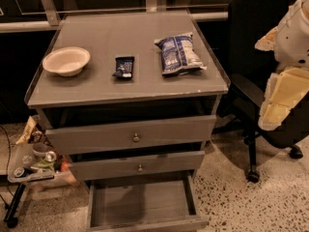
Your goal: Close bottom drawer
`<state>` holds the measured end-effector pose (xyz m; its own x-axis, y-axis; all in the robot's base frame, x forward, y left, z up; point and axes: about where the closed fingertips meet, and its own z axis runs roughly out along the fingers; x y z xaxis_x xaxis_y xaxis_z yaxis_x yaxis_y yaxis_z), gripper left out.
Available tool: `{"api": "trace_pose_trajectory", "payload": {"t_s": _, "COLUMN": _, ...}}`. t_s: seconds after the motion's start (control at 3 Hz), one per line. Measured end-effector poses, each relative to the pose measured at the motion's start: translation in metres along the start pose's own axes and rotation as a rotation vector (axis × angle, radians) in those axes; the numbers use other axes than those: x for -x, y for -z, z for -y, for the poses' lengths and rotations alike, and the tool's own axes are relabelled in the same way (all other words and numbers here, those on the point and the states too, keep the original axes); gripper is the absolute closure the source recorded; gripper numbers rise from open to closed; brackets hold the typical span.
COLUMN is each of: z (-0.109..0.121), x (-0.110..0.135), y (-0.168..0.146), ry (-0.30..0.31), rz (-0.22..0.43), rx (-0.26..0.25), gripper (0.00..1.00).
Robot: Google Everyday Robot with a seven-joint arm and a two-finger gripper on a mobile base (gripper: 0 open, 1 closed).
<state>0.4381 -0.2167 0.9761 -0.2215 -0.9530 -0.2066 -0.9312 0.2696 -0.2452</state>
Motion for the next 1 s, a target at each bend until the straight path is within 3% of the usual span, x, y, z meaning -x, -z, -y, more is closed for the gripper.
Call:
{"api": "trace_pose_trajectory", "payload": {"t_s": 0.33, "z": 0.0, "x": 0.0, "y": 0.0, "ry": 0.0, "rz": 0.0, "rx": 0.0, "gripper": 0.0}}
{"api": "trace_pose_trajectory", "payload": {"t_s": 1.0, "z": 0.0, "x": 0.0, "y": 0.0, "ry": 0.0, "rz": 0.0, "rx": 0.0, "gripper": 0.42}}
